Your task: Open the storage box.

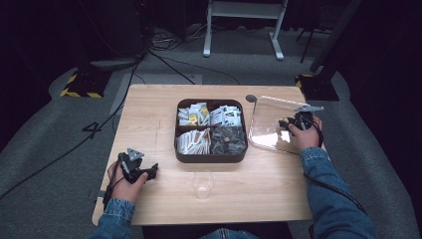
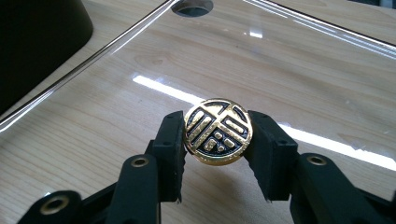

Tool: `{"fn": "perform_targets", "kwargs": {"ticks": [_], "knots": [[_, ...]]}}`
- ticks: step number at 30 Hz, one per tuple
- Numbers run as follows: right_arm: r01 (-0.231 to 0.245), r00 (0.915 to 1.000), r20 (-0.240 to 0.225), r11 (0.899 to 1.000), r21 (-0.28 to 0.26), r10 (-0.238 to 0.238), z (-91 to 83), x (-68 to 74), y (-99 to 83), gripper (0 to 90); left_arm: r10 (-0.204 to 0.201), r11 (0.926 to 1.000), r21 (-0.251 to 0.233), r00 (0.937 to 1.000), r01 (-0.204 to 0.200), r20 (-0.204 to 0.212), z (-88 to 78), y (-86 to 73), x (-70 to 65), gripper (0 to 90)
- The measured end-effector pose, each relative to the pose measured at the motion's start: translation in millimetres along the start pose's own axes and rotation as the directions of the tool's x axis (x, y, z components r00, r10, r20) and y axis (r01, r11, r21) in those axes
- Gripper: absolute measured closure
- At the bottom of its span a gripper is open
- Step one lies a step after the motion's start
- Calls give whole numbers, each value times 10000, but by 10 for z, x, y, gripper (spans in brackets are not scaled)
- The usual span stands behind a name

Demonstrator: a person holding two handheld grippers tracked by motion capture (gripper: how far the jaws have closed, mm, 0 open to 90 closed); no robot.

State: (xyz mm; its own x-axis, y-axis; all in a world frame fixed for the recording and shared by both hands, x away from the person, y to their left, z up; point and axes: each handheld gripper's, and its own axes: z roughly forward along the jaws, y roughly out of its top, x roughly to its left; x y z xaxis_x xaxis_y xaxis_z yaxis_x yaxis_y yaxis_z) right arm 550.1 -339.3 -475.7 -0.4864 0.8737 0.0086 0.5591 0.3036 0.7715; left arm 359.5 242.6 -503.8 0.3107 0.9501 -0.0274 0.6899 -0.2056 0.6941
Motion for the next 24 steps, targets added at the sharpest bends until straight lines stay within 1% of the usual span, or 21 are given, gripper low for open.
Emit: {"fn": "perform_targets", "kwargs": {"ticks": [8,13,14,16,18,23,24], "knots": [[-34,10000,34,10000,94,34,23,3,-13,587,68,10000,9,10000,-68,22,0,1,2,170],[-162,9998,73,9998,127,162,38,-14,-26,587,58,10000,14,10000,-58,28,2,2,0,166],[-252,9996,99,9995,183,251,43,-19,-31,587,50,10000,20,10000,-50,50,3,3,-2,164],[-264,9996,112,9994,200,262,47,-22,-33,587,53,10000,23,10000,-54,59,4,4,-1,162],[-339,9992,198,9989,336,333,56,-28,-30,586,39,10000,29,10000,-39,87,7,5,-4,159],[-379,9990,244,9979,521,366,94,-49,-55,583,84,10000,47,9999,-85,105,8,8,-2,157],[-486,9985,274,9981,384,475,105,-64,-86,582,84,10000,36,9999,-85,92,9,8,-3,157]]}}
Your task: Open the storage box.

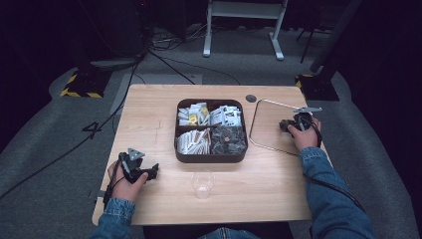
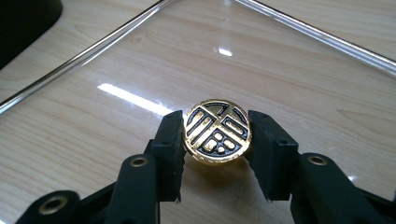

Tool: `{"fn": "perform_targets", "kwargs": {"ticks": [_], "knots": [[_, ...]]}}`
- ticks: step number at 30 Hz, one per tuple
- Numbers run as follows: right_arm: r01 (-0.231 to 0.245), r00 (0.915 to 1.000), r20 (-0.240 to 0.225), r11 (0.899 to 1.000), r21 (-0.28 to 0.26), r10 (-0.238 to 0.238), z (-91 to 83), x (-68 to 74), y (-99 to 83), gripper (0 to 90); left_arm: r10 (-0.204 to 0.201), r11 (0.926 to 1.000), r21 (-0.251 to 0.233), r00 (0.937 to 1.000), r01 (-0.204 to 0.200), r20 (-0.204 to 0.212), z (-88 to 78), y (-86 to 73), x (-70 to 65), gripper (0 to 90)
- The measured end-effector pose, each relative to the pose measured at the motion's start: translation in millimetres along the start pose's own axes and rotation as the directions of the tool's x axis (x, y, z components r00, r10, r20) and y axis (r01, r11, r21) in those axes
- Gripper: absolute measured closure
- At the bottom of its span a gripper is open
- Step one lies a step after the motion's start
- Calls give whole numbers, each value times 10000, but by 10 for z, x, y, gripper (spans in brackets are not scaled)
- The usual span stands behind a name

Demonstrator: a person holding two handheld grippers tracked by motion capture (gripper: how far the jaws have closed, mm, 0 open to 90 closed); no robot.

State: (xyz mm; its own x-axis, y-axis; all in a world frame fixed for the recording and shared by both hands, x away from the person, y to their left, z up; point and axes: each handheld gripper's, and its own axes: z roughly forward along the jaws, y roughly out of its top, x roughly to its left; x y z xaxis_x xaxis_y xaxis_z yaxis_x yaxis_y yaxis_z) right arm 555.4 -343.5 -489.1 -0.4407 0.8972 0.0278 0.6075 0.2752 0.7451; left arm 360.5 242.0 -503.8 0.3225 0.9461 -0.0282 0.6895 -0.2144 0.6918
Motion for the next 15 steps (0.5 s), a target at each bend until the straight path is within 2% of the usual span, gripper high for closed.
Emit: {"fn": "perform_targets", "kwargs": {"ticks": [5,9,15], "knots": [[113,9999,115,9999,-41,-112,2,2,-4,582,12,10000,-9,10000,-12,-1,2,2,-1,157],[8,9999,127,10000,-67,-7,6,0,-3,577,44,10000,-14,10000,-44,-9,4,4,-1,157],[-217,9986,463,9988,-438,237,-69,7,31,489,75,10000,22,10000,-75,56,12,13,0,148]]}}
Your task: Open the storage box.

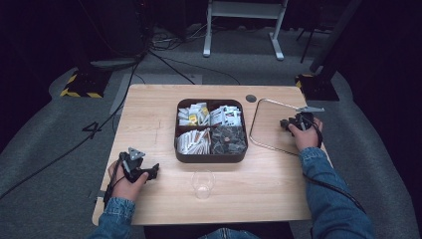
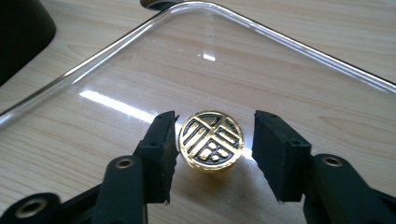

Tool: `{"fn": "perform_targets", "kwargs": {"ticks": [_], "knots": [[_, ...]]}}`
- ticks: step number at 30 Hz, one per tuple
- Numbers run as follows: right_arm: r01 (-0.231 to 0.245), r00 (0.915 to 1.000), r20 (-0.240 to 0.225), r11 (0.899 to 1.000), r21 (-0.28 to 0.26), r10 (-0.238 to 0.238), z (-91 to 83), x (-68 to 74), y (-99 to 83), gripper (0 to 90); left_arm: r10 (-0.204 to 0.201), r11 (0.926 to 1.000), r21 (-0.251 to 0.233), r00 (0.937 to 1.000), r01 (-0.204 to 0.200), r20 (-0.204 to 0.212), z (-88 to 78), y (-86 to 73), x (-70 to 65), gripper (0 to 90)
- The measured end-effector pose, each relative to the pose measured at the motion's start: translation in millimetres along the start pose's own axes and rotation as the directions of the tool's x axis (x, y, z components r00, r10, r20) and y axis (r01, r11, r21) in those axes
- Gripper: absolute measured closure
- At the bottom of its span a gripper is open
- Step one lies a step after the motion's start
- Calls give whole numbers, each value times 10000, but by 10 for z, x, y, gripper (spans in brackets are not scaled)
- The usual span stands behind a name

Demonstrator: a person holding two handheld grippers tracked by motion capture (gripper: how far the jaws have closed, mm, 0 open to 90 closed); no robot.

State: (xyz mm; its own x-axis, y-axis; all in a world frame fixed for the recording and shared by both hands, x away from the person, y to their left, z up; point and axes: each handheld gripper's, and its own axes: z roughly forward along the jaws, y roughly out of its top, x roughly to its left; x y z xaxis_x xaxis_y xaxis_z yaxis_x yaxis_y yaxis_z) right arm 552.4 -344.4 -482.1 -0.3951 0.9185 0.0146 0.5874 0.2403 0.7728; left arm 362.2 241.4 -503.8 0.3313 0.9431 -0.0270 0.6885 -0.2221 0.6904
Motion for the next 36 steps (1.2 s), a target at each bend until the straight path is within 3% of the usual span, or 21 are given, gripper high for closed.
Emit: {"fn": "perform_targets", "kwargs": {"ticks": [7,14,19,26,30,33,36], "knots": [[-91,9999,62,9988,-479,94,-231,39,95,449,74,10000,-18,10000,-74,7,-1,1,-3,154],[-410,9988,236,9983,-409,419,-434,122,123,486,204,9998,-74,9997,-203,125,-21,-16,0,171],[-637,9979,-119,9963,-580,631,-562,176,110,504,261,9996,-78,9994,-259,245,-57,-20,-28,235],[-409,9986,-370,9974,-591,387,-718,281,142,557,103,9999,-20,9995,-102,289,-84,-22,-24,251],[-200,9991,-389,9994,-293,189,-768,387,192,577,164,9998,97,9993,-168,349,-73,-17,-46,277],[-522,9977,-459,9965,-659,493,-789,538,238,566,264,9996,57,9992,-266,316,-59,-14,-56,269],[-448,9983,-417,9950,-888,412,-796,652,279,562,313,9995,-41,9991,-312,280,-50,-23,-54,256]]}}
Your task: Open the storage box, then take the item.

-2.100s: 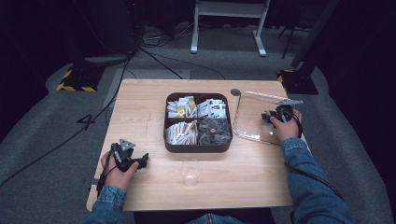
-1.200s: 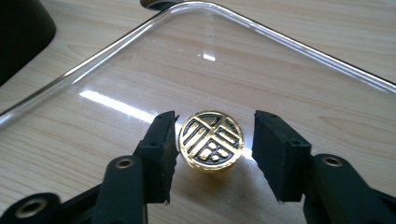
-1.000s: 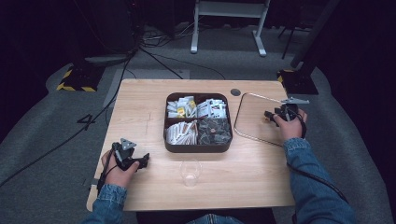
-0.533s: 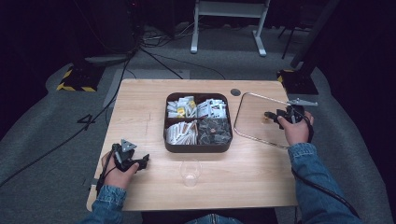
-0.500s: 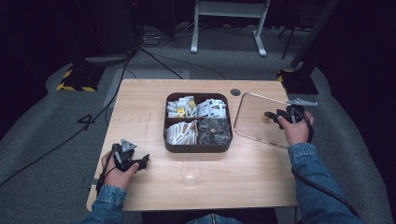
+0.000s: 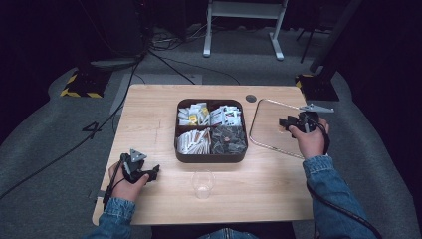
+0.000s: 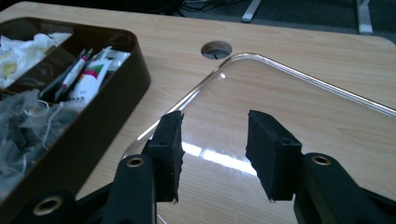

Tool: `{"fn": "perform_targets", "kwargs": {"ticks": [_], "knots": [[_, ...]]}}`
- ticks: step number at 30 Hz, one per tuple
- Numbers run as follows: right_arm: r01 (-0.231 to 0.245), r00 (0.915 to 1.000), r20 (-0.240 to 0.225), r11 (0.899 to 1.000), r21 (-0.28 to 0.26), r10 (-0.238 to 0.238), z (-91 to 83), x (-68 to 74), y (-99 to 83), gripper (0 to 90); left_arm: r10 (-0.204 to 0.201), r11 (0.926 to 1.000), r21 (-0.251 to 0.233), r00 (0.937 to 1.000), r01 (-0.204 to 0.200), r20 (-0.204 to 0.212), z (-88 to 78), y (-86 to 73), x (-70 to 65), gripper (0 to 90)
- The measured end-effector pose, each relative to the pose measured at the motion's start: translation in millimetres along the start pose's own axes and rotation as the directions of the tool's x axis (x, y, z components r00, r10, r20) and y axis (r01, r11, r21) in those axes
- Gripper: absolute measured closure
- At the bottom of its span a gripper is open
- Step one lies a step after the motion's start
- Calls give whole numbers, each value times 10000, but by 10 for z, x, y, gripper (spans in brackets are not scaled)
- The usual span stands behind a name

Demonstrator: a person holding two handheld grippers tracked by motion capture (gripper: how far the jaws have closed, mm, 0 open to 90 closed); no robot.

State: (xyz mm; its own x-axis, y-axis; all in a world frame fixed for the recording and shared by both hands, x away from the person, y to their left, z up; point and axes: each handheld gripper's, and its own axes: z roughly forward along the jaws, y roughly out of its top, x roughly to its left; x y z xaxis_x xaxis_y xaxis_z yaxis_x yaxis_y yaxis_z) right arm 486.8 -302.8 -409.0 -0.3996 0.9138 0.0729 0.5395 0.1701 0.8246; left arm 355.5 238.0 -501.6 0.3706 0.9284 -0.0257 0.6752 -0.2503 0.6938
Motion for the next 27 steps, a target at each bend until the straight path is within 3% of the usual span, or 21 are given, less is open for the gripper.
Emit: {"fn": "perform_targets", "kwargs": {"ticks": [5,6,9,11,16,17,23,25,26,27], "knots": [[47,10000,-15,9993,-370,-47,10,163,51,549,20,9999,-137,10000,-19,54,4,-20,1,246],[152,9995,-252,9988,-471,-164,9,258,72,546,4,9999,-138,10000,-3,46,3,-22,-1,246],[155,9982,-570,9984,-537,-186,12,354,87,543,33,9999,-132,10000,-32,60,0,-25,0,245],[458,9957,-790,9979,-457,-493,19,440,94,553,31,9999,-135,10000,-31,62,0,-25,0,245],[1147,9827,-1352,9893,-903,-1263,86,624,102,583,68,9999,-133,10000,-68,35,0,-25,-1,242],[1416,9755,-1542,9842,-1063,-1570,104,686,107,578,60,9999,-126,10000,-59,13,-1,-25,-3,242],[1577,9607,-2115,9805,-1176,-1799,129,864,99,531,-35,9999,-126,10000,34,-37,-5,-30,-11,240],[1705,9521,-2365,9786,-1154,-1937,143,944,88,528,-30,9999,-124,10000,29,-37,-5,-29,-10,240],[1911,9402,-2636,9748,-1155,-2156,168,1011,73,533,-34,9999,-122,10000,33,-34,-5,-29,-10,240],[1911,9402,-2636,9748,-1155,-2156,168,1011,73,533,-38,9999,-124,10000,38,-33,-5,-29,-10,240]]}}
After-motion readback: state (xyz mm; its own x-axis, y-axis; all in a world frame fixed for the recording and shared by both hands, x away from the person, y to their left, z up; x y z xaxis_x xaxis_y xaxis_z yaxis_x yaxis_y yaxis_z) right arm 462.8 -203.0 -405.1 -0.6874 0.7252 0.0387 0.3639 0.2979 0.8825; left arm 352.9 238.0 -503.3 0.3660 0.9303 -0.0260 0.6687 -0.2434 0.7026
